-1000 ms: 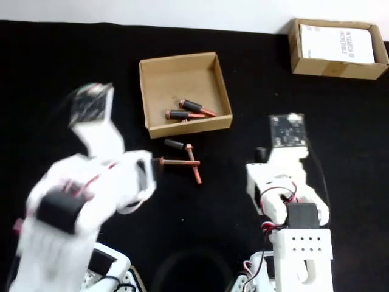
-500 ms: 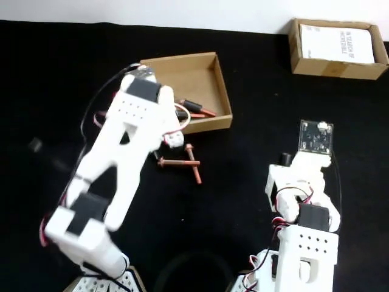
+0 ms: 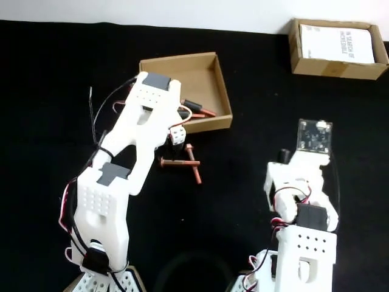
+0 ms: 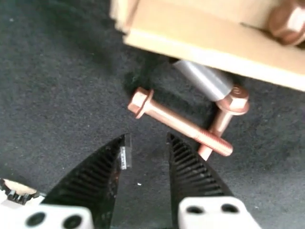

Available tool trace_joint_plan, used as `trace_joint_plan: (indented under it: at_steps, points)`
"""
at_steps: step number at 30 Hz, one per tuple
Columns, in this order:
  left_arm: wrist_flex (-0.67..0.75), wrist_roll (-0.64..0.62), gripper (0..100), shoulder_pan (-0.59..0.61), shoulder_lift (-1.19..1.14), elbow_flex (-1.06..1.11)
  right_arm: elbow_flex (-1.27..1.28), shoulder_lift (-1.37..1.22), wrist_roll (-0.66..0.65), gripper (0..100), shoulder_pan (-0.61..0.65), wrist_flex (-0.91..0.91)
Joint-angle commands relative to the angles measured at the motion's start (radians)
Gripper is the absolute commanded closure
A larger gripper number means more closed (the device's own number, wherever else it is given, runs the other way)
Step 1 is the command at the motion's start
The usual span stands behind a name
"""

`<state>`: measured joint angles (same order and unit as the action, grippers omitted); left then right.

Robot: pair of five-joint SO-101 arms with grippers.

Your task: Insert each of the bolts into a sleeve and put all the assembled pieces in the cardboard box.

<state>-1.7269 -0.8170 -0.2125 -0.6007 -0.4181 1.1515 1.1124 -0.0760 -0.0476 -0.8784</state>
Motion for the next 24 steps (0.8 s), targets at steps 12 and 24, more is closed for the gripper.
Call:
trace_joint_plan:
  at_steps: [12,24]
  points:
    - [0.052,-0.029,87,-0.035,-0.102,-0.039,0.01,0.021,0.003,99.1,0.045,0.019]
    - [-0.018,-0.029,87,-0.039,-0.102,-0.338,0.082,0.018,-0.072,99.1,0.053,0.076]
